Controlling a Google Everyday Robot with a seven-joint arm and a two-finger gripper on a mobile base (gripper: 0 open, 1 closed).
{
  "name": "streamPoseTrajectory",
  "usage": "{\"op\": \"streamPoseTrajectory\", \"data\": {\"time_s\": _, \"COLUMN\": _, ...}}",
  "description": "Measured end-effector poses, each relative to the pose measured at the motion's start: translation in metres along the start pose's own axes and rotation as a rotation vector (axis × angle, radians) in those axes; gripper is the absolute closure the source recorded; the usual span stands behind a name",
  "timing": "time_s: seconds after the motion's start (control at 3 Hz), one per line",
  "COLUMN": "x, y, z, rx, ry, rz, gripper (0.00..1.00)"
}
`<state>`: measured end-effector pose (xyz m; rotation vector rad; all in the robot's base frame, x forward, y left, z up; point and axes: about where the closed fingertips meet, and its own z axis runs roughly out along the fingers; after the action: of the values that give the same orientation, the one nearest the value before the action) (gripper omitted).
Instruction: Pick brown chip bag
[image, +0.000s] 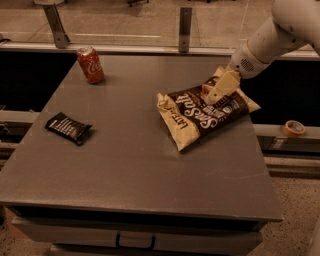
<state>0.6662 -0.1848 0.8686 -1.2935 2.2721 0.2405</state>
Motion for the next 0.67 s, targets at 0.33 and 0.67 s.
{"op": "streamPoseTrajectory", "data": {"time_s": 0.33, "x": 0.004, "y": 0.000, "z": 0.011, "rx": -0.024, "ry": -0.011, "rz": 0.055, "gripper": 0.41}}
{"op": "streamPoseTrajectory", "data": {"time_s": 0.67, "x": -0.005, "y": 0.013, "z": 0.009, "rx": -0.064, "ry": -0.046, "rz": 0.061, "gripper": 0.65}}
